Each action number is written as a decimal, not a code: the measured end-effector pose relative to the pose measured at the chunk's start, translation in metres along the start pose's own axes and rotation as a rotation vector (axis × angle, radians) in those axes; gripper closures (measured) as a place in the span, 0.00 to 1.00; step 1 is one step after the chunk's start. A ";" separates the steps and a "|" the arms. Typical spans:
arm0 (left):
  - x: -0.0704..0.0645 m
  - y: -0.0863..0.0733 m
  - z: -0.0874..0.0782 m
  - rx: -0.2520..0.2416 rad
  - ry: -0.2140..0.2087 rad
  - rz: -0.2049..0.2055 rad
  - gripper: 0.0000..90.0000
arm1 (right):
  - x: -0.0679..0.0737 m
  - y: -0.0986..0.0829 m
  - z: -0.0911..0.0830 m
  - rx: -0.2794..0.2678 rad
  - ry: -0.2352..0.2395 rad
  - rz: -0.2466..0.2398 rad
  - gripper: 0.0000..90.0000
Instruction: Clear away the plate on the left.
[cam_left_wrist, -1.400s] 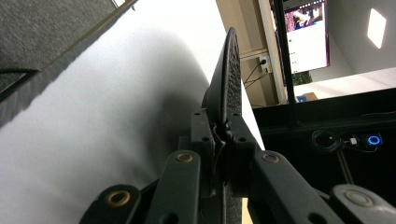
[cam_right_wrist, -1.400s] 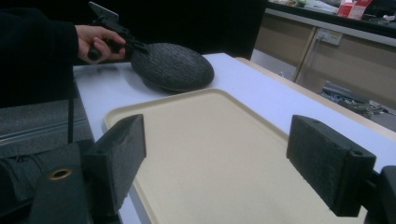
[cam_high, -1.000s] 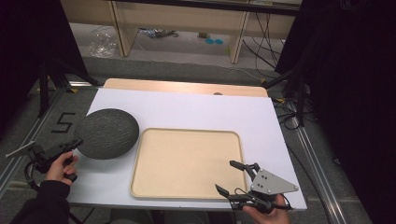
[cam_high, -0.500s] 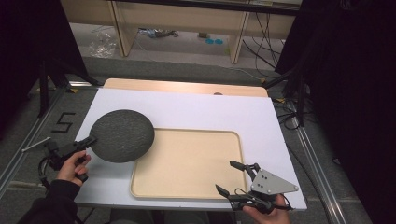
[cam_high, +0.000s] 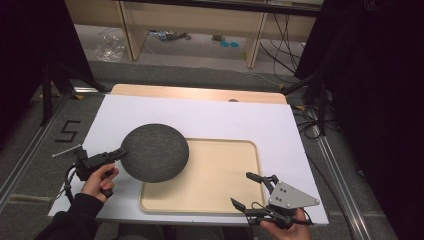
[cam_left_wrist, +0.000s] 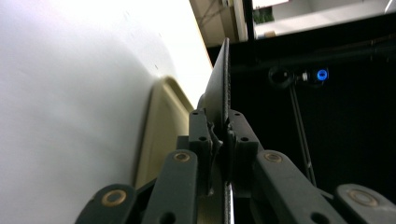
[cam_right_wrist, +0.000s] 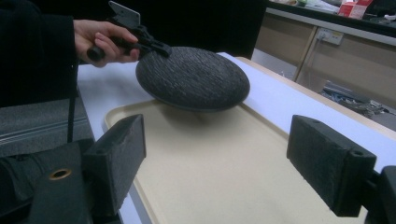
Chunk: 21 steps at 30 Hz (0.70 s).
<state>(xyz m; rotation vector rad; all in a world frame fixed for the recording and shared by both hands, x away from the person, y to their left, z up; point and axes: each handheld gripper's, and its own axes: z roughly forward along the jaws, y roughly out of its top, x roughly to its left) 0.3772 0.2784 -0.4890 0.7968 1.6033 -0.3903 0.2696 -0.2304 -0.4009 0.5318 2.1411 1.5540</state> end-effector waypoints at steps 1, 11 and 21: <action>0.000 -0.002 0.003 0.012 -0.004 0.011 0.92 | 0.000 0.001 -0.001 0.002 -0.015 0.003 0.23; -0.007 -0.026 0.029 0.087 -0.025 0.013 0.91 | 0.000 0.001 -0.001 0.007 -0.008 -0.004 0.23; -0.011 -0.047 0.050 0.142 -0.034 0.038 0.90 | 0.000 0.001 -0.002 0.003 -0.012 -0.006 0.23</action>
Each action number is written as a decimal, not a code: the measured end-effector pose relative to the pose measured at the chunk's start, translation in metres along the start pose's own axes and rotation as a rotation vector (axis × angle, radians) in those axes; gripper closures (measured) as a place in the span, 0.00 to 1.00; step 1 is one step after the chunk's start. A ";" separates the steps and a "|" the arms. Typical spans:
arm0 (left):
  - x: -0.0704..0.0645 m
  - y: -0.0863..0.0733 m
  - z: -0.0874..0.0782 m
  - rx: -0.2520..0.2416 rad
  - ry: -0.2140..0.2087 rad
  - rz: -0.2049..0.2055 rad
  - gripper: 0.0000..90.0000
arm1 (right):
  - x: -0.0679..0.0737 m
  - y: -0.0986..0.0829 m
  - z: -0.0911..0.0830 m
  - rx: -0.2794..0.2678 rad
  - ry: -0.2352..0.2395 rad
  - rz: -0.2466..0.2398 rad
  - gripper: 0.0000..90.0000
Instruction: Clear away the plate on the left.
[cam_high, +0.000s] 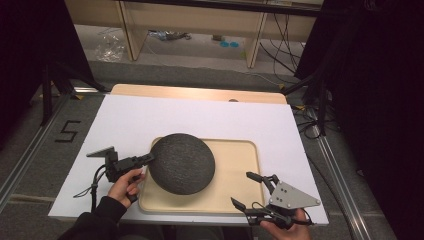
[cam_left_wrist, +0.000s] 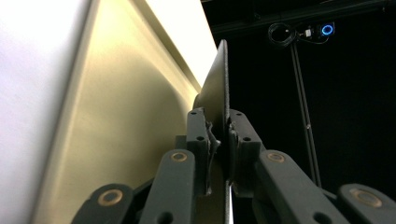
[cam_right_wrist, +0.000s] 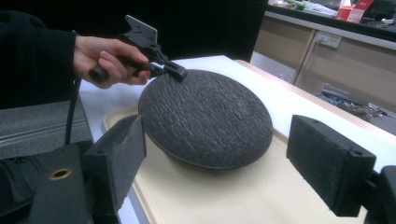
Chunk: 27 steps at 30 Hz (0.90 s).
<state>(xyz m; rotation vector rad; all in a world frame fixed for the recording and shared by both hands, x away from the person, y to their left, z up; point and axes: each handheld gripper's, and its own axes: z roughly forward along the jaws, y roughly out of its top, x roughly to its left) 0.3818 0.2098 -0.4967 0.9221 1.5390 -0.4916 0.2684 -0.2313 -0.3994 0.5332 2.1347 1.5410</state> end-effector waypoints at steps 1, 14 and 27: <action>-0.002 -0.002 0.002 -0.004 0.009 -0.015 0.90 | -0.001 0.000 0.000 -0.004 -0.003 -0.002 0.23; 0.001 -0.009 0.014 0.019 0.044 0.007 0.89 | -0.001 0.001 0.000 -0.003 0.005 0.000 0.23; 0.005 -0.012 0.017 0.032 0.070 0.001 0.90 | 0.000 0.000 0.001 0.001 0.000 0.001 0.23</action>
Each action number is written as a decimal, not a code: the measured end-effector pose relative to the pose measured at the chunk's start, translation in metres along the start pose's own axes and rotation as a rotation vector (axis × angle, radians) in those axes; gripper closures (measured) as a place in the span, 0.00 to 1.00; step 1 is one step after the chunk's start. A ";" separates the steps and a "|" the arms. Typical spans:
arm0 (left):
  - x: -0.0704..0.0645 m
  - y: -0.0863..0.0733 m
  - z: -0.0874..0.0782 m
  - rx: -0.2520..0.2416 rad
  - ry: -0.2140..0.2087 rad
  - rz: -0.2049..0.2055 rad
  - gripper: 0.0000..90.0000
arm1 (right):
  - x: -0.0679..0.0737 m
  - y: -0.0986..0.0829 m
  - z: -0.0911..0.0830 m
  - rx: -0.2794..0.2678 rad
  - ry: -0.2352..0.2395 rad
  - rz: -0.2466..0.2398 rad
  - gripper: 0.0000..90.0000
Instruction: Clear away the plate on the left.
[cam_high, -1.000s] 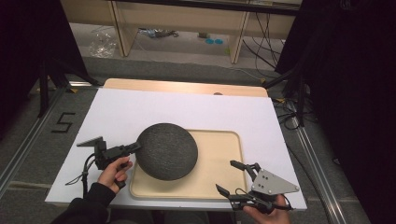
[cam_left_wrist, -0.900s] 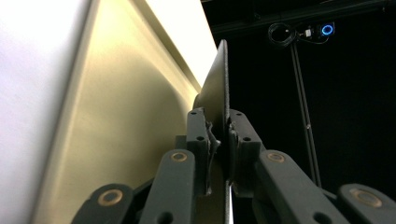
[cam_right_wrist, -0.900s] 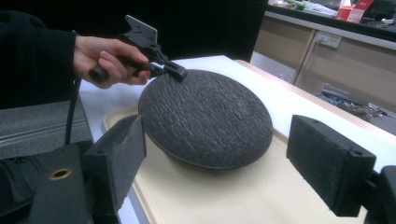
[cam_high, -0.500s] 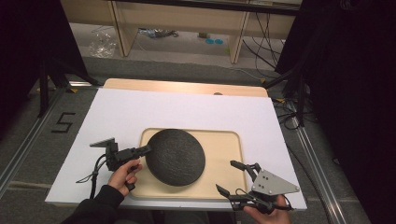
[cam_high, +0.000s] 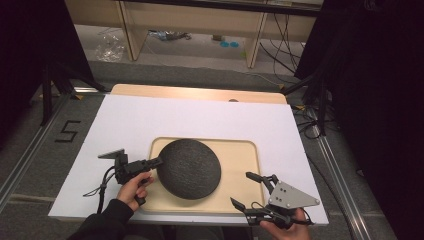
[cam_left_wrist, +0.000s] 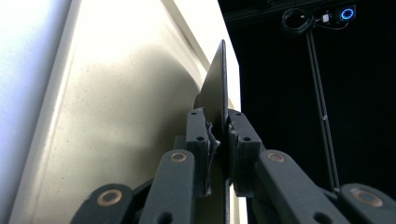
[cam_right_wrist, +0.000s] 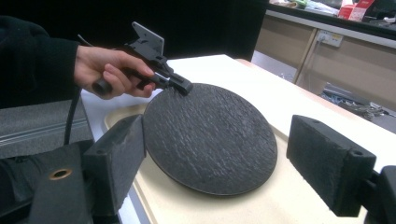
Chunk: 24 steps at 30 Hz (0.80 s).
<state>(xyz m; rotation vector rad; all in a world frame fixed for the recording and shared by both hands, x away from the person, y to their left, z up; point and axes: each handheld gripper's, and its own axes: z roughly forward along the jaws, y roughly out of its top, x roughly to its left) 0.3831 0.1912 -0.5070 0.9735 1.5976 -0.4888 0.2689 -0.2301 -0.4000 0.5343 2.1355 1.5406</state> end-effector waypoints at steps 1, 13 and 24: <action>0.000 0.000 0.000 0.002 0.001 0.001 0.90 | 0.000 0.000 0.000 -0.002 0.000 0.001 0.23; 0.005 -0.001 0.010 0.019 0.016 -0.003 0.91 | 0.000 0.001 0.000 -0.002 0.004 -0.001 0.23; 0.008 -0.005 0.022 0.026 0.024 -0.017 0.92 | 0.000 0.001 0.000 -0.001 0.006 -0.001 0.23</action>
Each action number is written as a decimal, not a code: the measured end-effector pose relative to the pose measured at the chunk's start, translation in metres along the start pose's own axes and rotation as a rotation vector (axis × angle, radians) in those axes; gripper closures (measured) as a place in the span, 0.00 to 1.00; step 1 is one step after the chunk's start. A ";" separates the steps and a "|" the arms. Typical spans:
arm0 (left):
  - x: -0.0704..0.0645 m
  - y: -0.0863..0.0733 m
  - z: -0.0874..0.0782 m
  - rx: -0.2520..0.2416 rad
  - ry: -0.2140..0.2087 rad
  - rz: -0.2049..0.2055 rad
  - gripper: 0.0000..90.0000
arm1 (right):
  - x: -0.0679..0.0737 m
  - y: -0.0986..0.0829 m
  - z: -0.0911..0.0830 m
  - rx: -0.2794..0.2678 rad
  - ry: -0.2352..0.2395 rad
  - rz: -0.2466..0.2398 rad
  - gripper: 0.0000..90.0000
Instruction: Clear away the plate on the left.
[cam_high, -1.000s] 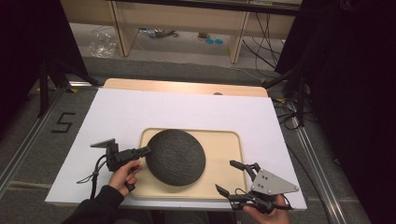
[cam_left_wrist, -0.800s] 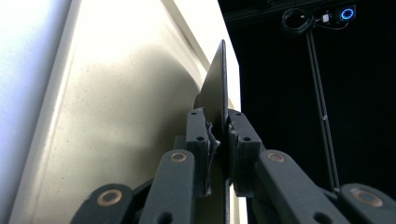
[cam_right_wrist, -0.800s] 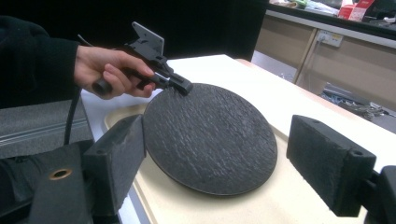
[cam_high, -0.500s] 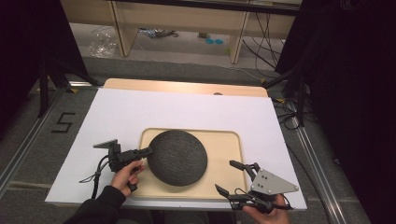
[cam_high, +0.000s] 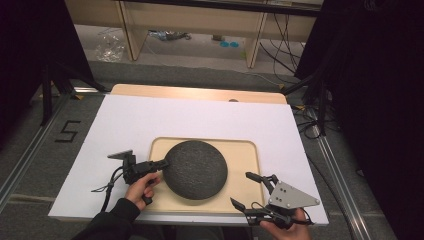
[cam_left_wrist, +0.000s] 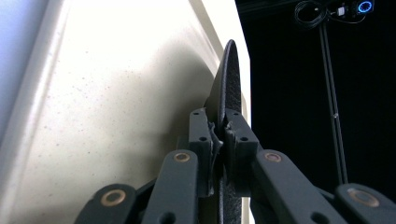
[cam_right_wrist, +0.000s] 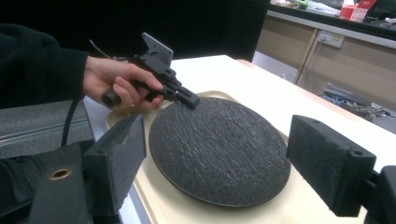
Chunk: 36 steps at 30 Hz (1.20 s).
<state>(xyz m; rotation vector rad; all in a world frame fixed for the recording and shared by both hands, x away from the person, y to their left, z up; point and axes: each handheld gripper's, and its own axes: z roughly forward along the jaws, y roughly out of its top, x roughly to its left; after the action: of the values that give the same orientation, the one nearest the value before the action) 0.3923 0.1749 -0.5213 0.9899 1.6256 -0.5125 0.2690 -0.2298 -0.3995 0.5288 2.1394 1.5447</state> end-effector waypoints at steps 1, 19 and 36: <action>0.000 0.000 0.001 0.000 0.000 0.005 0.92 | 0.000 0.000 0.000 0.006 0.006 -0.001 0.23; 0.005 -0.002 0.010 0.058 0.019 0.031 0.83 | 0.000 0.000 0.000 0.010 0.012 -0.004 0.23; -0.001 0.006 0.006 0.105 -0.009 0.030 0.59 | 0.001 0.000 0.000 0.007 0.009 -0.003 0.23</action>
<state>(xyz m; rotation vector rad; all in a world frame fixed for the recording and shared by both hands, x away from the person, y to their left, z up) 0.4005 0.1736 -0.5206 1.0869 1.5866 -0.5862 0.2684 -0.2296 -0.3999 0.5217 2.1520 1.5409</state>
